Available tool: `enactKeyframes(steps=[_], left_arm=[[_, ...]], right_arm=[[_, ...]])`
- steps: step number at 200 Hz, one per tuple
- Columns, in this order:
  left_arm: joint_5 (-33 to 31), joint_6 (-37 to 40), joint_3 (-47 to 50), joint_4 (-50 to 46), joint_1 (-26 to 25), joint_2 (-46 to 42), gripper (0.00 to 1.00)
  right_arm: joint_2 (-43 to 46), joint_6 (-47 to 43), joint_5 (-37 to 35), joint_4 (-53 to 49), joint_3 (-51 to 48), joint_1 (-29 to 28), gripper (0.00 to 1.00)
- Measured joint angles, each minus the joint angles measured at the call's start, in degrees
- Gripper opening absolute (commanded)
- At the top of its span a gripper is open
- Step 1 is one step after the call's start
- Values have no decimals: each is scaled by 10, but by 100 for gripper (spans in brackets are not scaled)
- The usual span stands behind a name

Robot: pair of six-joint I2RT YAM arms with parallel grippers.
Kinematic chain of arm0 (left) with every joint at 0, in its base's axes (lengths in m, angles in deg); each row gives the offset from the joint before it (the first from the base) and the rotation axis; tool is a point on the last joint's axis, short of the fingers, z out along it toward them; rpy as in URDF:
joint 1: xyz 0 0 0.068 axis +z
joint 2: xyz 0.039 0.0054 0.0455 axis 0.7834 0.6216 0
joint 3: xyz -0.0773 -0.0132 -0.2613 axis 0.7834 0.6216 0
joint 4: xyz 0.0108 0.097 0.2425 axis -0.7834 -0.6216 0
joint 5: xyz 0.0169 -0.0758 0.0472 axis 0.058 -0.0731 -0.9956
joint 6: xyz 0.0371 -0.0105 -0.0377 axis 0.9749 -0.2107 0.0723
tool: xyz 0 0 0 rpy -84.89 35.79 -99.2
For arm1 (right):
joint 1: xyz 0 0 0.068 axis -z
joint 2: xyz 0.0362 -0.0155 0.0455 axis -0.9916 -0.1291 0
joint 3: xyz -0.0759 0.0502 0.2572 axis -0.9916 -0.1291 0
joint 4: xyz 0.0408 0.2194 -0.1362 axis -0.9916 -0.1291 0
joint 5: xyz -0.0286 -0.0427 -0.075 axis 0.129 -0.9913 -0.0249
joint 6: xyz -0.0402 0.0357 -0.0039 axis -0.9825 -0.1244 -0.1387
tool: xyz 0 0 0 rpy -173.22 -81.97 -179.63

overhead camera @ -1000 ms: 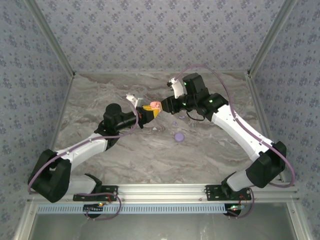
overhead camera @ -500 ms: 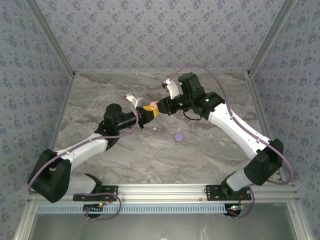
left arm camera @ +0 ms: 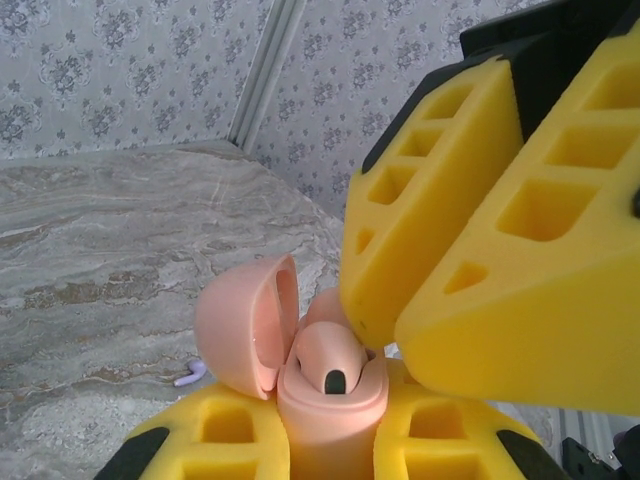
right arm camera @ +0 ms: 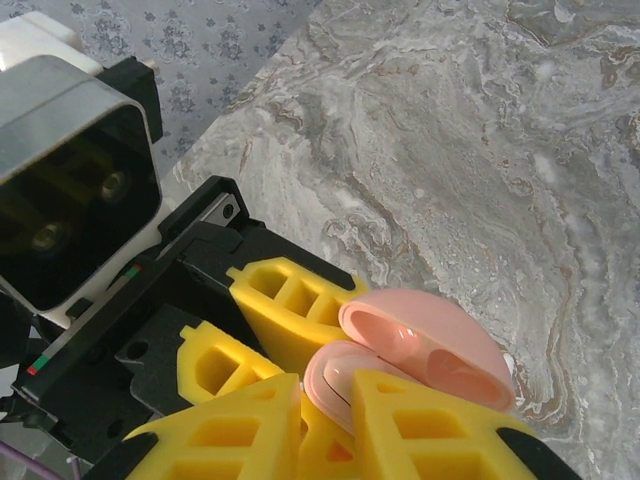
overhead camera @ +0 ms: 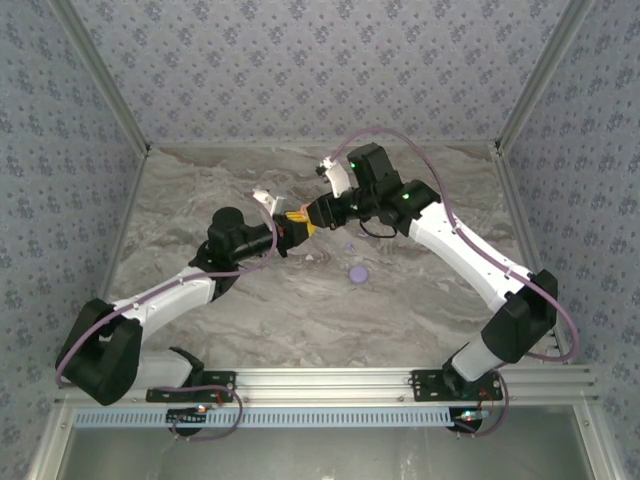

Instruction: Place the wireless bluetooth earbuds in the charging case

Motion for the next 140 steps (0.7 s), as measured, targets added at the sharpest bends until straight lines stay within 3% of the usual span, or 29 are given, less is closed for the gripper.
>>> enactKeyframes(steps=[52,83,140], left_arm=[[1,0,0,-2,0,-1,7],[12,0,-5,-2,-1,-2,7],[50,-4,-14,7,-4,-2,7]], right_arm=[[4,3,-23,8,-2,3,31],[26,14,-31,18,-19,42,32],[37,20,1,21,-55,111,22]])
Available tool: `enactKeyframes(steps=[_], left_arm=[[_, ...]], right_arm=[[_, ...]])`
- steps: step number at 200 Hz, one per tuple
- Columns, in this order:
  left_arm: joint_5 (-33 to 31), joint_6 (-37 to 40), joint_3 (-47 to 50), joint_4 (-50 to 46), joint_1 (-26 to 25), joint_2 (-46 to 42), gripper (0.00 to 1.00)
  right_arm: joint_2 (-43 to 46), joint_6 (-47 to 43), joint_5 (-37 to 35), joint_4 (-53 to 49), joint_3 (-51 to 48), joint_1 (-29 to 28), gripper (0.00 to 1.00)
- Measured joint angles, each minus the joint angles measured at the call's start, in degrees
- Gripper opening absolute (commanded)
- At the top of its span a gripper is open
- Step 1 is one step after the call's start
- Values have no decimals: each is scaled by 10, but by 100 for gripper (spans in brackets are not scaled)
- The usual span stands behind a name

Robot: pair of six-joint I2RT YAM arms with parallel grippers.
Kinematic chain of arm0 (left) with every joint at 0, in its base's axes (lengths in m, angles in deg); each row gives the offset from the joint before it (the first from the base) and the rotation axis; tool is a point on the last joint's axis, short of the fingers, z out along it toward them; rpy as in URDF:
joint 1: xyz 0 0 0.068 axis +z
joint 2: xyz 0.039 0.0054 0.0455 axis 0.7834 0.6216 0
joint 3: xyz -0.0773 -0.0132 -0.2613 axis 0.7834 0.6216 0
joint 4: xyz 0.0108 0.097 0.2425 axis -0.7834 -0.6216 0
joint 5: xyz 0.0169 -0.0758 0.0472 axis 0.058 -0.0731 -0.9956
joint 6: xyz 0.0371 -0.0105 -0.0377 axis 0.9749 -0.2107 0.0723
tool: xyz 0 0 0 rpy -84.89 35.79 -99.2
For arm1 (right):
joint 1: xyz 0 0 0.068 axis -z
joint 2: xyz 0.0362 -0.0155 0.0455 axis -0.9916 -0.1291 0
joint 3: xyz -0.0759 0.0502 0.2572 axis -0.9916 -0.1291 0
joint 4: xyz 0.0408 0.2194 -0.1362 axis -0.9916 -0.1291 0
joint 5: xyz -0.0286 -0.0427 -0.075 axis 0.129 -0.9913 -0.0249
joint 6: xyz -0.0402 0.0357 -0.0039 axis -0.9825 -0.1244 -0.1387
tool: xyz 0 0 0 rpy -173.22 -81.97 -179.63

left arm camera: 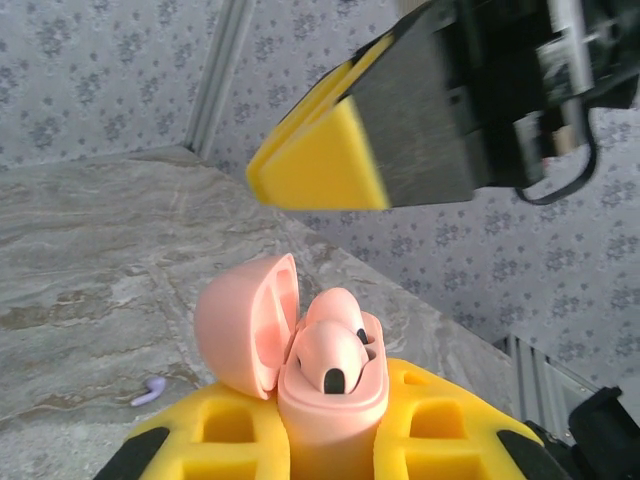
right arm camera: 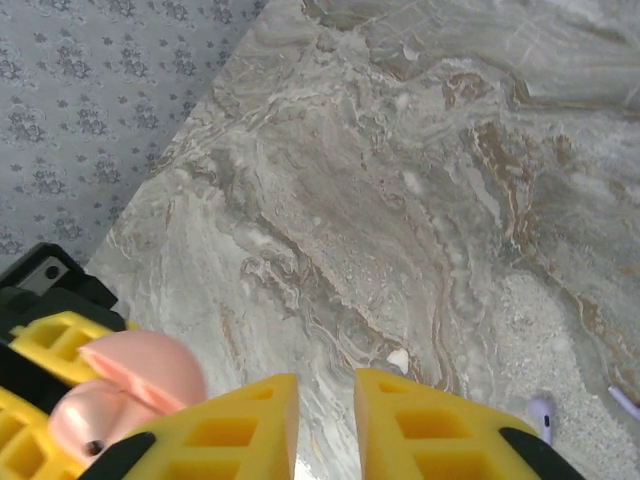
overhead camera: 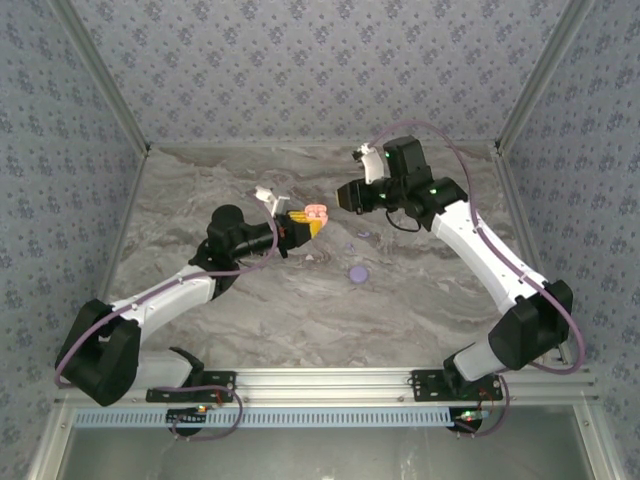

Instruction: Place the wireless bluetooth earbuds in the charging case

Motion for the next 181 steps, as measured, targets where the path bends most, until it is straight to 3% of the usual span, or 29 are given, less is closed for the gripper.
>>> enactKeyframes(steps=[86,181], left_arm=[[73,-31,-36,54,-12,0,8],[89,-35,-37,55,-19,9,8]], right_arm=[[-2,0,86,12,-19,14,19],[-6,0,148,33,-20,5,19]])
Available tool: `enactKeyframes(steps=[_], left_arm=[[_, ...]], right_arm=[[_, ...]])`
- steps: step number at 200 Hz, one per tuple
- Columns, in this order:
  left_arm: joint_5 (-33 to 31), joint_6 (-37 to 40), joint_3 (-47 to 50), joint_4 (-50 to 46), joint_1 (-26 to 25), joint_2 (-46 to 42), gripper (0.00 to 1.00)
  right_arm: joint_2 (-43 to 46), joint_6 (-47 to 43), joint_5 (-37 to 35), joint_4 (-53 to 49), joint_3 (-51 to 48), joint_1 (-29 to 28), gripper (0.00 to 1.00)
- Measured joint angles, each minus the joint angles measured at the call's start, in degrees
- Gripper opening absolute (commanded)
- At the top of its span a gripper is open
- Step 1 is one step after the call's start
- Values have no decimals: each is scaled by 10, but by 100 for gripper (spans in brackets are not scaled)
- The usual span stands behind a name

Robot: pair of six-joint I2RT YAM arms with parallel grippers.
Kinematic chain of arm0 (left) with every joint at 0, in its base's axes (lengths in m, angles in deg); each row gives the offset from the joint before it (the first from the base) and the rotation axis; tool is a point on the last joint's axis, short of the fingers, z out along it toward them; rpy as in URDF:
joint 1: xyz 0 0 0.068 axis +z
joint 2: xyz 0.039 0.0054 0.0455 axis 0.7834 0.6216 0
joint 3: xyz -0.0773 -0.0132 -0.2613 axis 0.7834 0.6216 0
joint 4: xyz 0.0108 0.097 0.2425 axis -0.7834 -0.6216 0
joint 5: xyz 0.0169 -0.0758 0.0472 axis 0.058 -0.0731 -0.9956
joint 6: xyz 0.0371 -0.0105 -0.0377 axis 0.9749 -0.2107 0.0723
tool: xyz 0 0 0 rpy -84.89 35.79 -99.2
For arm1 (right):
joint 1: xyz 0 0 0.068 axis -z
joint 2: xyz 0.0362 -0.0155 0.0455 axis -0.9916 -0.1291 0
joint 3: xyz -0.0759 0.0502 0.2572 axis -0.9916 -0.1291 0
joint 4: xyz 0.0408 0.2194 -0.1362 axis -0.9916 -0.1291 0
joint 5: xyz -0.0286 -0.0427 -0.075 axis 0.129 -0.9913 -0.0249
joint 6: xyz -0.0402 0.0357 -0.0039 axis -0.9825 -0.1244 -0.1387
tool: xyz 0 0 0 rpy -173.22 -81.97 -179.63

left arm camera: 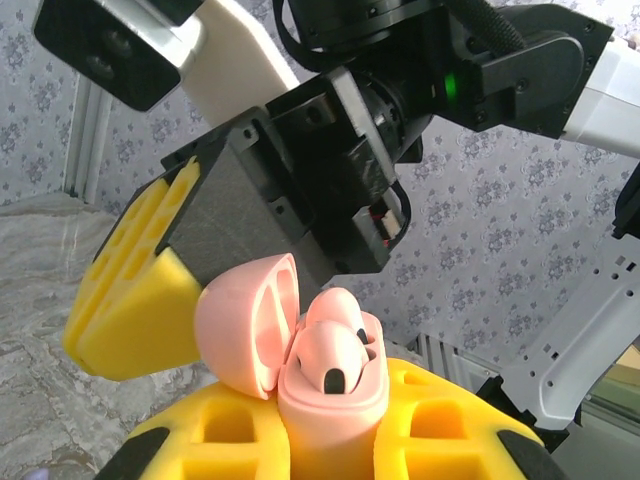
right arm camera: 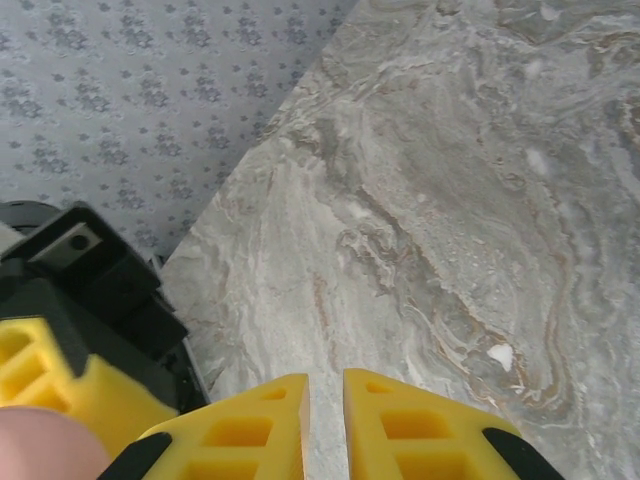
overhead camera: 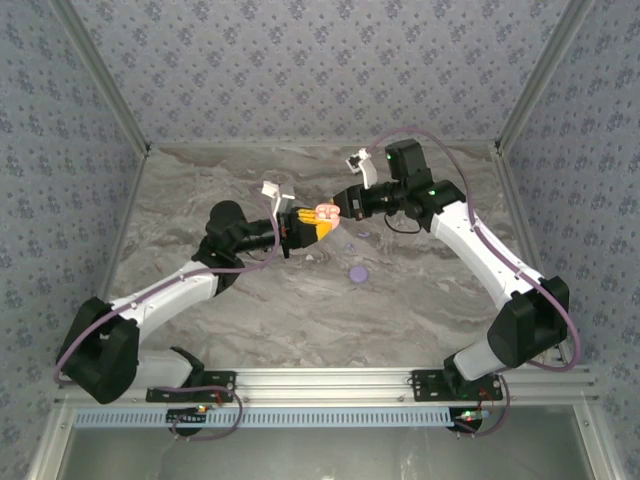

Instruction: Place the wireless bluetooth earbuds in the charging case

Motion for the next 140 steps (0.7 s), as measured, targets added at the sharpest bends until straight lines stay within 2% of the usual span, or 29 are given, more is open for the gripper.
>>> enactKeyframes(steps=[93,115,140], left_arm=[[-1,-13,-3,-6,-3,18,9],[-20,-13,-16,-49,-1,19,9],[-58,-19,-51,-116,14,41,10]], right_arm=[[4,0,14,23,-3,0,20],[5,-1,-29,14,-2,0,20],[6,0,-116,-13,-2,1,20]])
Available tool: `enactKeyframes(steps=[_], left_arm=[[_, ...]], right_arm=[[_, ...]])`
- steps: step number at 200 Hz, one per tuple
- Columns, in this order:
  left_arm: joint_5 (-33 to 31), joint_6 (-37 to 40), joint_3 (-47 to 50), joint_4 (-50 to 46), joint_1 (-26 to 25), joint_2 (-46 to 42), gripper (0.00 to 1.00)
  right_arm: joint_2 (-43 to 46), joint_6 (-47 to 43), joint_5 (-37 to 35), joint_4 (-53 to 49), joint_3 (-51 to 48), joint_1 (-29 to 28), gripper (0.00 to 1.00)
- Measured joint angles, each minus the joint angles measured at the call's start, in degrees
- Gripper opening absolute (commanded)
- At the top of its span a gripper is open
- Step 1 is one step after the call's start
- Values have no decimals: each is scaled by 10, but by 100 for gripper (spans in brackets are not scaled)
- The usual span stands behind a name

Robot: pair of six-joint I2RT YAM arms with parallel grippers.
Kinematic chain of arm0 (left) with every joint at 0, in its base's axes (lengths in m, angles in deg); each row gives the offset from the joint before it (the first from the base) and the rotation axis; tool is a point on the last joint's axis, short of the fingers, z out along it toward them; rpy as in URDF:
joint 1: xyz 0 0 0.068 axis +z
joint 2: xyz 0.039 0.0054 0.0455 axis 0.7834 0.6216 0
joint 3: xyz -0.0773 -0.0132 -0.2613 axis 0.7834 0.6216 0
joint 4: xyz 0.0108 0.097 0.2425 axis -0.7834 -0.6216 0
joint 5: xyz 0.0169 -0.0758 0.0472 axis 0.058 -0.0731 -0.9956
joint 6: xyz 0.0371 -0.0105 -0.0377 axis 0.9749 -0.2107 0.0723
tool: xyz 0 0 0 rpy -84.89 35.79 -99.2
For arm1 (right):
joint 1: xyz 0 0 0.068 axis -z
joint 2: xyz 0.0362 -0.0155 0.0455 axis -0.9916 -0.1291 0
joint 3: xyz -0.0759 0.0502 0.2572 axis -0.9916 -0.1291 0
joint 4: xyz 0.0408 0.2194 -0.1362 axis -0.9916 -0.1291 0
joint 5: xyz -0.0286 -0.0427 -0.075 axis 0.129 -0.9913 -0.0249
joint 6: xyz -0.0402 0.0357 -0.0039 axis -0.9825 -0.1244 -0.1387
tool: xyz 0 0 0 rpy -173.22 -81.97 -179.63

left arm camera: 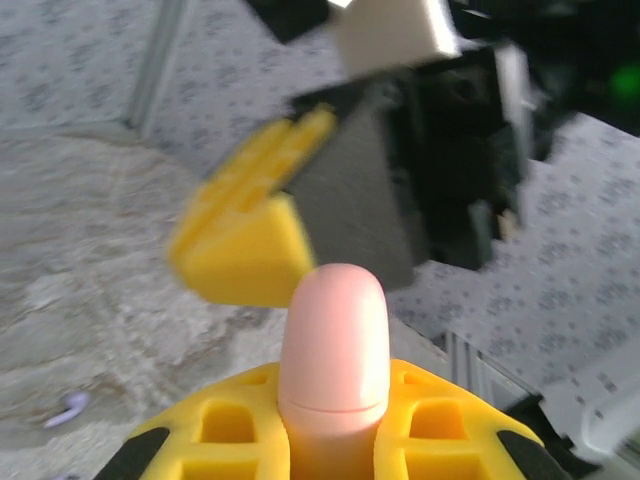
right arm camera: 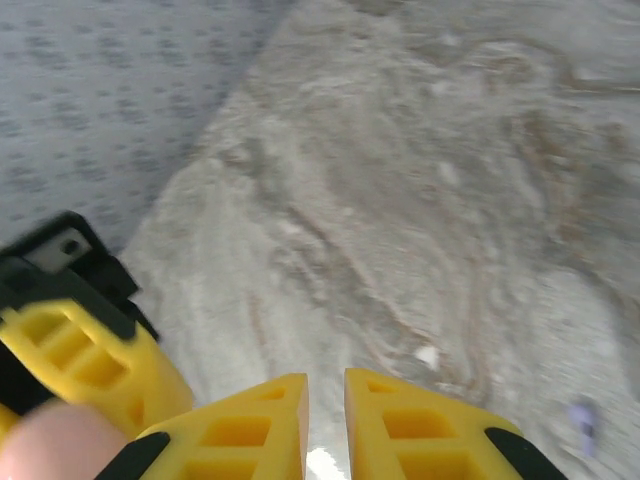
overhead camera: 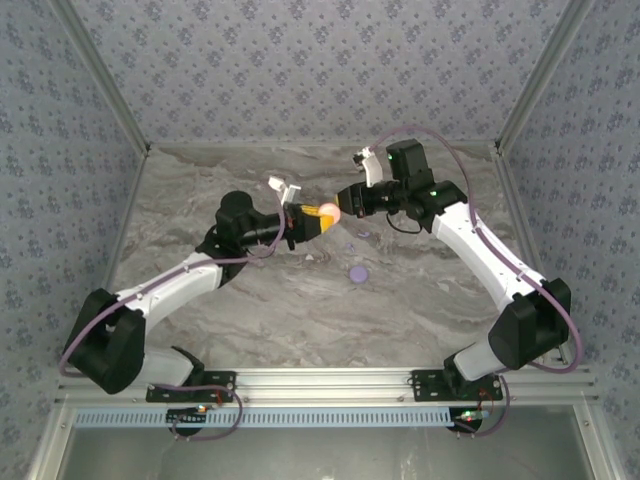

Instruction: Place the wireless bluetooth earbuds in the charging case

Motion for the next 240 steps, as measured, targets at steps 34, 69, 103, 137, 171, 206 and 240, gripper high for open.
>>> enactKeyframes(steps=[34,69,103,137,171,206,240], left_arm=[[-73,-44,-23,-73,52,58,12],[-127,-58,-59,-174,70,119,14],[-161,-57,-173,-308,73,194,15],[-161,-43,-289,-402,92,287,16],[-158,-27,-359,-476,103,362,16],[-148,-17,-413,-517,106,415,16],[-137,-10,-441,-534,112,448,17]], right_arm=[[0,1,-106,-40,0,-2,20],[3,2,-163,-64,-4,1,21],[9,2,-184,-79,-14,4,22],[9,3,-194,-85,-18,4,22],[9,5,-200,-89,-20,5,23],[9,7,-205,-89,-22,6,24],[9,7,-205,-91,-22,6,24]])
